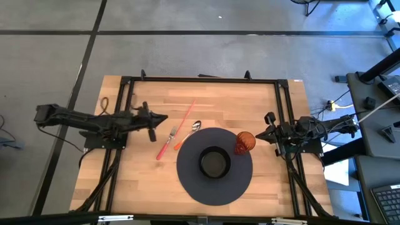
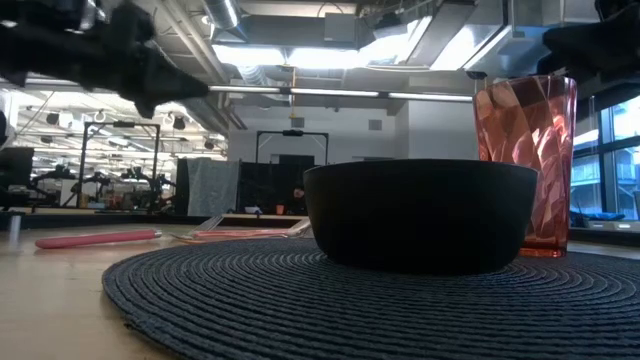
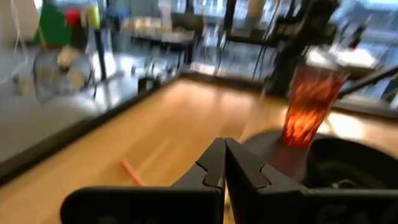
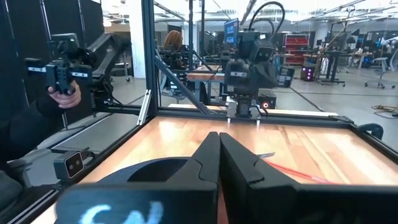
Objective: Pick & Place Utensil
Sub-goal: Put the orange spoon in the black bowl
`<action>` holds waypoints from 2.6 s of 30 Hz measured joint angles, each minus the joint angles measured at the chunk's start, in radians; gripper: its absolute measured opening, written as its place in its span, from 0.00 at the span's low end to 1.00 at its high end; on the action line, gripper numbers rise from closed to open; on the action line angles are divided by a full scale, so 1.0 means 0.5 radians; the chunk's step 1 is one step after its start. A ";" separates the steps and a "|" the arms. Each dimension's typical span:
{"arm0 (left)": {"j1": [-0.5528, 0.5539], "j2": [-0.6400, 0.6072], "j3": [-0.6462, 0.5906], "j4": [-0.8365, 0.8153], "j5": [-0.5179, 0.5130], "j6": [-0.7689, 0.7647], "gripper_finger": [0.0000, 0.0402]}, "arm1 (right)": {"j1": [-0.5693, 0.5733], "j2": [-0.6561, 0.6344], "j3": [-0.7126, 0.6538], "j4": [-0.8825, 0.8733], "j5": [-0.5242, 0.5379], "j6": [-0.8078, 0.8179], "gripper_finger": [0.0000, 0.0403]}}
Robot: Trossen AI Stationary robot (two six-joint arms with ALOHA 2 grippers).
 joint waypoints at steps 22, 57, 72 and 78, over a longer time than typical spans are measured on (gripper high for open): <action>-0.017 1.741 1.509 -1.415 -0.072 -0.497 0.04 | 0.000 0.000 0.000 -0.014 -0.001 0.023 0.04; 0.114 2.501 2.089 -1.922 0.307 -0.554 0.43 | 0.000 0.001 0.000 -0.024 -0.001 0.055 0.04; 0.176 2.570 2.096 -1.860 0.419 -0.571 0.36 | 0.000 0.001 0.000 -0.024 -0.001 0.055 0.04; 0.177 2.572 2.094 -1.863 0.428 -0.555 0.23 | -0.001 0.001 0.000 -0.024 -0.001 0.057 0.04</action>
